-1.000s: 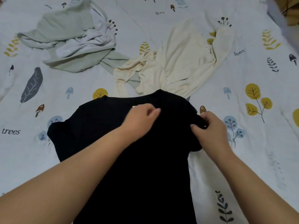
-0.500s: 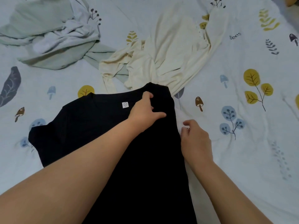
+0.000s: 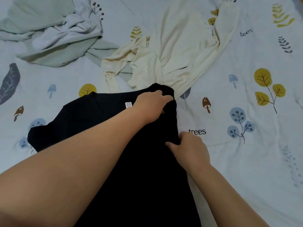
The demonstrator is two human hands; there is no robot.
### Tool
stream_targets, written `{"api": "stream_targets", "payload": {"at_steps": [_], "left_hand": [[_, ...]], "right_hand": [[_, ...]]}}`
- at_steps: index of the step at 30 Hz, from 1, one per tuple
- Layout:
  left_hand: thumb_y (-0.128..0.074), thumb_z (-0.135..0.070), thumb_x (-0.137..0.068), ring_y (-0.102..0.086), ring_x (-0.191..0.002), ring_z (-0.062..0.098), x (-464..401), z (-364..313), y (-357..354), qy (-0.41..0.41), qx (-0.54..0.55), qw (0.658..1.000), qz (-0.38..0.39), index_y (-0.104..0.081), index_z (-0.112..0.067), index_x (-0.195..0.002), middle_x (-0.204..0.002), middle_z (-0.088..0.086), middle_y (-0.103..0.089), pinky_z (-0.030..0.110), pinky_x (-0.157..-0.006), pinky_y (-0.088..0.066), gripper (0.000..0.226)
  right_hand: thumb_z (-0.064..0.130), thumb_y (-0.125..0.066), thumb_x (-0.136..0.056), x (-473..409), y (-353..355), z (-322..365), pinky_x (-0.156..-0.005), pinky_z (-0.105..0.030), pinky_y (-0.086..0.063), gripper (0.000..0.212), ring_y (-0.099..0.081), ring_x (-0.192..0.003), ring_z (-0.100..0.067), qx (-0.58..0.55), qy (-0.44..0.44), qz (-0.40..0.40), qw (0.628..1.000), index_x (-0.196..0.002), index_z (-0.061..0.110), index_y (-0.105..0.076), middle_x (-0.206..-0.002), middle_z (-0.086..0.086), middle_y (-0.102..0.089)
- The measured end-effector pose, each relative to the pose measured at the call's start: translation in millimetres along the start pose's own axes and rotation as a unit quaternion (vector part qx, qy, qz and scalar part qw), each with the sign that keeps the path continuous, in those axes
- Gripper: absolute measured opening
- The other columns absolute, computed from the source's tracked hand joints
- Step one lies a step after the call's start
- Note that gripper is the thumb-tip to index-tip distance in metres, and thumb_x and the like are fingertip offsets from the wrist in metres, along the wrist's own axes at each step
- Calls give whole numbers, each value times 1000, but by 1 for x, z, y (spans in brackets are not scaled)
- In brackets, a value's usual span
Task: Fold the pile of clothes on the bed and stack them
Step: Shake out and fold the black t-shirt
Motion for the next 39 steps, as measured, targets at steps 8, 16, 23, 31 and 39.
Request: {"api": "stream_targets", "payload": {"at_steps": [8,16,23,31,39], "left_hand": [[-46,-19,-94,-55,-95,29,0,-8,13,88,12,983,-159,-41,-16,-136,-113,8,-54,36,-71,-39,43],[-21,-46,-99,12,-145,17,52,14,-45,6,-74,997,21,4,-32,-148,-158,-4,9,49,-113,10,57],[-43,-26,-96,-36,-131,19,74,18,-2,79,83,989,-96,-47,-18,-135,-140,3,-43,40,-114,-18,40],[-48,-9,-88,-44,-116,30,197,134,28,390,179,858,-282,-56,-4,-119,-128,14,-46,41,-96,-36,32],[-55,-15,-82,-56,-96,38,259,204,-16,502,312,800,-107,-58,-4,-83,-102,21,-58,41,-81,-46,12]], "right_hand": [[30,-57,-89,2,21,-11,-71,-34,-38,28,-50,-92,-25,-9,-8,-183,983,-111,15,-47,-106,-9,-55],[51,-16,-96,10,-41,10,-111,-49,13,66,33,-133,-20,282,239,-35,928,-141,22,21,-156,-6,18],[21,-59,-90,30,-6,42,-100,-54,-35,27,-51,-116,-34,148,284,-146,936,-113,8,-64,-121,-16,-58],[3,-58,-85,53,-16,94,-69,-35,-50,19,-58,-75,-22,197,394,-69,895,-102,8,-67,-82,-5,-65],[18,-40,-97,50,-45,160,-81,-25,-46,25,-53,-93,-12,193,428,-1,883,-116,22,-56,-101,5,-60]]}}
Point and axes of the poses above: each hand's wrist, its own x-axis away from the middle knuckle, its own y-axis out of the back of the hand, z = x × y, the point moved 5 cm from there along -x, towards the middle knuckle
